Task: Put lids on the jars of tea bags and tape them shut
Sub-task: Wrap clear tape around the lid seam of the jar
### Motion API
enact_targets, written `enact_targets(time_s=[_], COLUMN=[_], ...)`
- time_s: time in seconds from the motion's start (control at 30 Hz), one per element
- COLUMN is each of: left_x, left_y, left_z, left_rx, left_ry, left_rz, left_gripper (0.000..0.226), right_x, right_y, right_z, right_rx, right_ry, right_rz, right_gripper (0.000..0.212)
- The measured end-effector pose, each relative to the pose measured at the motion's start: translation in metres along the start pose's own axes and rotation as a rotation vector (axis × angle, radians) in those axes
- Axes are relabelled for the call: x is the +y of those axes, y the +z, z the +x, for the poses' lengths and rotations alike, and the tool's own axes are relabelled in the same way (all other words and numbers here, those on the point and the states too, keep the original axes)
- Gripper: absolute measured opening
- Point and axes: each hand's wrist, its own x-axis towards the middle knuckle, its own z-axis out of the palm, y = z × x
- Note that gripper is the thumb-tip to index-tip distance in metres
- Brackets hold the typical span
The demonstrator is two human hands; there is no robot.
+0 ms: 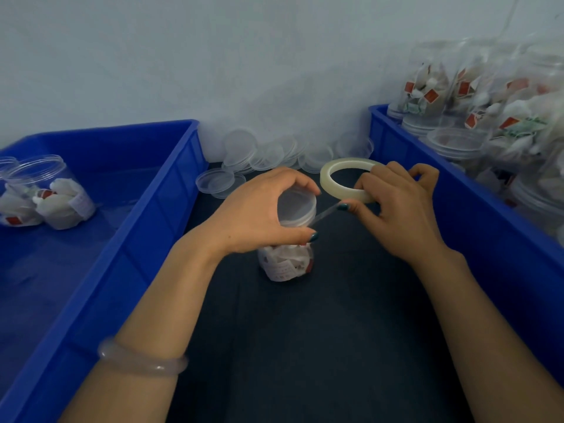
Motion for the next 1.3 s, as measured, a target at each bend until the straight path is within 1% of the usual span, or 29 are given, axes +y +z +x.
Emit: enact_targets(time_s=[0.17, 0.23, 0.37, 0.4, 0.43, 0.53, 0.6, 0.7, 0.8, 0.87, 1.0, 1.1, 1.17, 1.3], left_x=[0.004, 0.009, 0.016, 0.015, 0.014, 0.010, 0.009, 0.006, 0.006, 0.006, 0.003, -0.002, -0.005, -0.014], left_y=[0.000, 0.004, 0.016, 0.016, 0.017, 0.015, 0.013, 0.009, 0.003, -0.003, -0.012, -0.019, -0.024, -0.034], left_z=[0.003, 0.005, 0.007, 0.006, 0.005, 0.003, 0.004, 0.005, 0.002, 0.000, -0.003, -0.004, -0.004, -0.002], left_rx=[-0.021, 0.027, 0.186, 0.196, 0.191, 0.159, 0.123, 0.077, 0.022, 0.004, -0.036, -0.049, -0.077, -0.208], left_ry=[0.009, -0.009, -0.038, -0.039, -0.047, -0.105, -0.143, -0.231, -0.292, -0.277, -0.191, -0.183, -0.169, -0.131], left_rz=[-0.012, -0.046, 0.036, 0.051, 0.059, 0.086, 0.107, 0.122, 0.302, 0.393, 0.261, 0.156, 0.101, -0.037], left_gripper=[0.054, 0.053, 0.030, 0.031, 0.038, 0.076, 0.090, 0.095, 0.095, 0.092, 0.085, 0.088, 0.084, 0.075], right_x=[-0.008, -0.013, -0.020, -0.020, -0.019, -0.017, -0.017, -0.013, -0.009, -0.008, -0.010, -0.010, -0.012, -0.017], right_y=[0.002, 0.005, 0.009, 0.009, 0.009, 0.008, 0.008, 0.006, 0.003, 0.002, 0.002, 0.001, 0.001, 0.002], right_z=[0.002, 0.002, 0.001, 0.001, 0.001, 0.001, 0.001, 0.001, 0.000, 0.000, 0.000, 0.000, 0.000, 0.001], right_rx=[0.036, 0.046, 0.051, 0.057, 0.065, 0.066, 0.048, 0.035, 0.014, -0.001, -0.026, -0.027, -0.026, -0.027], right_ry=[0.028, 0.043, 0.066, 0.065, 0.065, 0.081, 0.075, 0.056, 0.033, 0.009, -0.025, -0.041, -0.048, -0.063], right_rz=[-0.023, -0.015, 0.002, -0.005, -0.015, -0.026, -0.026, 0.041, 0.142, 0.151, 0.122, 0.094, 0.085, 0.078], right_gripper=[0.050, 0.048, 0.048, 0.048, 0.048, 0.047, 0.047, 0.041, 0.037, 0.037, 0.040, 0.038, 0.038, 0.036])
